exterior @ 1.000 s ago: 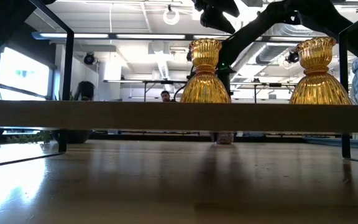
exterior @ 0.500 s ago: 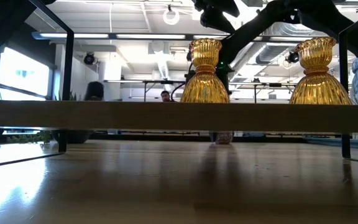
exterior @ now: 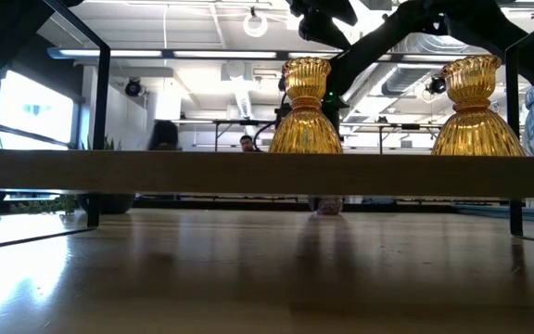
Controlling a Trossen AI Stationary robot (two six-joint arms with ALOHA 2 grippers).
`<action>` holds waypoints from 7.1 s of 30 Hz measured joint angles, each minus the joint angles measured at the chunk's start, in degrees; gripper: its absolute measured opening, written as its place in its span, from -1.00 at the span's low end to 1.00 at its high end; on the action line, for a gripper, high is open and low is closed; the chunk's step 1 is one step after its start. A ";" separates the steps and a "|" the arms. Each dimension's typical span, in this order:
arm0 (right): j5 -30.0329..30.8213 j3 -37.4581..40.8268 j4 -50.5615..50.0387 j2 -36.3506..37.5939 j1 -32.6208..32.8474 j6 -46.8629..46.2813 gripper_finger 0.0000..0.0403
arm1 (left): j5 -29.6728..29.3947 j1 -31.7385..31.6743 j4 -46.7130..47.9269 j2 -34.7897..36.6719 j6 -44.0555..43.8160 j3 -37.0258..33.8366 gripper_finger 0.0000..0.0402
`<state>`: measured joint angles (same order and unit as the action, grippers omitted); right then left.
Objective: Pick & Place candle stick holders
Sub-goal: Put the red patterned scented candle on the shelf
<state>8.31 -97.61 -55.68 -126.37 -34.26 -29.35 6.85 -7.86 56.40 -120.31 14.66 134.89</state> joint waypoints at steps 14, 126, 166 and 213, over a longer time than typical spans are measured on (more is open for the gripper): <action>1.72 -0.01 -1.51 0.02 0.38 1.25 0.62 | -0.02 0.00 0.00 0.00 0.02 0.00 0.94; 4.84 4.71 7.12 0.63 1.11 1.22 0.50 | -0.02 0.00 -0.17 0.02 0.02 0.02 0.94; 2.29 4.66 11.37 0.74 2.90 5.71 0.43 | -0.02 0.00 -0.18 0.02 0.01 0.02 0.94; 5.30 4.69 11.13 11.01 7.07 19.06 0.43 | 3.23 1.38 8.90 13.65 -9.38 0.09 0.94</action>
<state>13.61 -92.92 -44.55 -115.35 -27.19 -10.29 10.08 -6.48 65.30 -106.66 5.28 134.98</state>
